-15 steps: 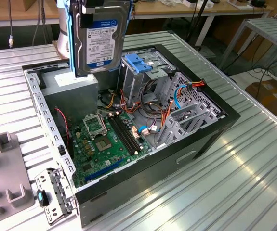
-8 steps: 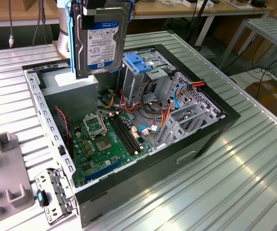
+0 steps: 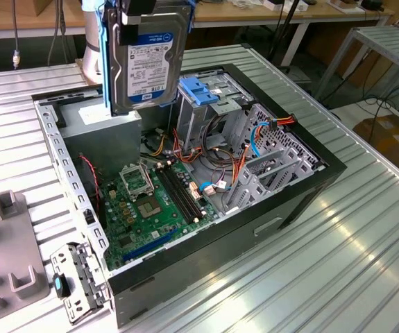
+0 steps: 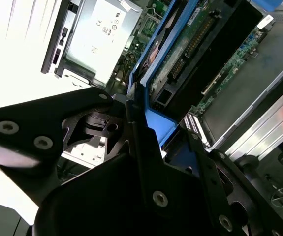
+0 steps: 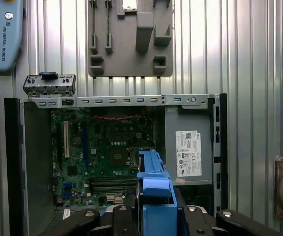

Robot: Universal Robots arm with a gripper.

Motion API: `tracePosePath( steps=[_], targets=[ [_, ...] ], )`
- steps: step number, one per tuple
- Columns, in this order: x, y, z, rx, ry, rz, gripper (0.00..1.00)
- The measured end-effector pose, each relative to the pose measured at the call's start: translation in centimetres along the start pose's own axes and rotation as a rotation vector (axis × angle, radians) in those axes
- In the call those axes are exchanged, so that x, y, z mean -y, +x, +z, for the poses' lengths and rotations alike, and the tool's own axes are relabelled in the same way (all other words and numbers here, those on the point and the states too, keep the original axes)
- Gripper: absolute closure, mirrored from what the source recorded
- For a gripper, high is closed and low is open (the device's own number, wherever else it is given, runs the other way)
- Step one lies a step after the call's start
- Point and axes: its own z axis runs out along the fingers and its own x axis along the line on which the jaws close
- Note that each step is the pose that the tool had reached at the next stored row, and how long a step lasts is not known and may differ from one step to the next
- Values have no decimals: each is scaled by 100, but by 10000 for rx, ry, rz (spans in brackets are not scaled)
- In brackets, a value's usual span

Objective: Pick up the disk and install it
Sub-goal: 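Insert the disk into the insertion slot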

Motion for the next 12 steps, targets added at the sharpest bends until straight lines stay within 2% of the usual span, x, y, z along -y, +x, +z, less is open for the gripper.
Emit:
tracePosePath(
  steps=[12],
  targets=[
    [1, 72, -1, 0, 0, 0, 63]
  ],
)
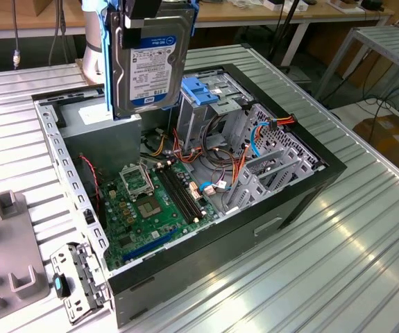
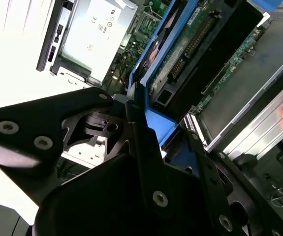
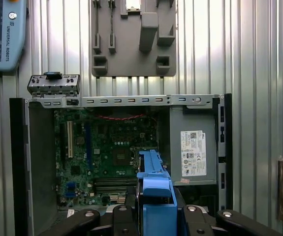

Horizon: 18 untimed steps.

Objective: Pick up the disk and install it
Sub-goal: 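Insert the disk into the insertion slot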

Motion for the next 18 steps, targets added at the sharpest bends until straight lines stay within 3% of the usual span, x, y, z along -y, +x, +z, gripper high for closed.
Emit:
tracePosePath(
  steps=[12, 18],
  targets=[
    [0, 4, 0, 0, 0, 0, 63],
    [16, 227, -1, -14, -95, 1, 63]
  ],
)
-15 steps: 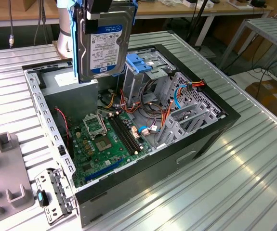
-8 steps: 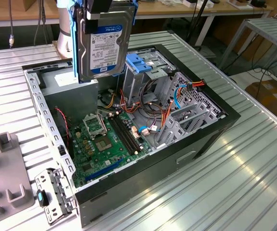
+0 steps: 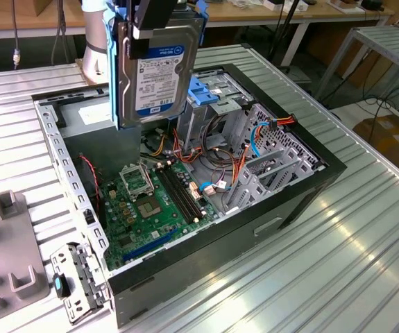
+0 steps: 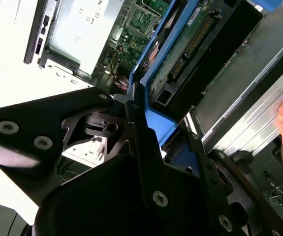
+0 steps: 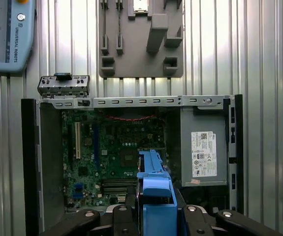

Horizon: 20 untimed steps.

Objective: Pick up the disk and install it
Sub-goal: 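Insert the disk into the insertion slot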

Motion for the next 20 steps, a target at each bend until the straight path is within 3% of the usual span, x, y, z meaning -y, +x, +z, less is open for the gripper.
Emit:
tracePosePath(
  steps=[5, 10, 12, 18, 20],
  targets=[
    [33, 64, 3, -1, -9, 1, 63],
    [148, 75, 4, -1, -9, 1, 63],
    [203, 75, 4, 0, -8, 1, 63],
    [474, 72, 3, 0, -8, 0, 63],
    [540, 70, 3, 0, -9, 1, 63]
  ],
)
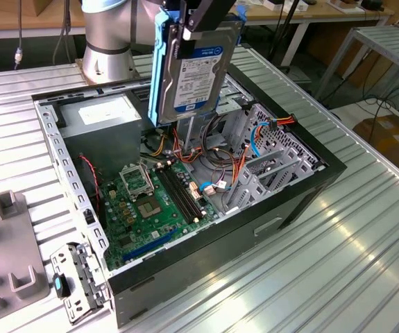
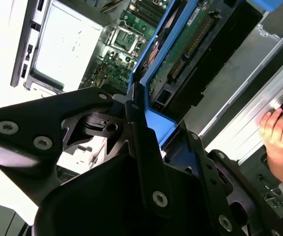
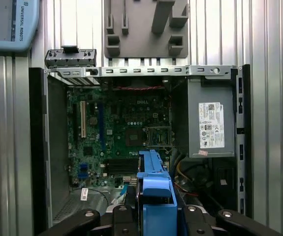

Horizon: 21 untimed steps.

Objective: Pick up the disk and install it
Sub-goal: 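Insert the disk into the insertion slot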

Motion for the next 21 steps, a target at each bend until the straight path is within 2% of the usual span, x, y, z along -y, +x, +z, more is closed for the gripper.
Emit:
tracePosePath(
  steps=[11, 14, 15, 16, 18, 21],
  targets=[
    [360, -8, -1, -1, 0, -1, 63],
    [400, 4, 0, -1, 0, -1, 63],
    [400, 23, 1, 0, 0, -1, 63],
    [402, 70, 0, -4, 0, -1, 63],
    [407, 218, 1, -9, 0, -1, 63],
    [411, 321, 1, -31, 0, -1, 63]
  ],
)
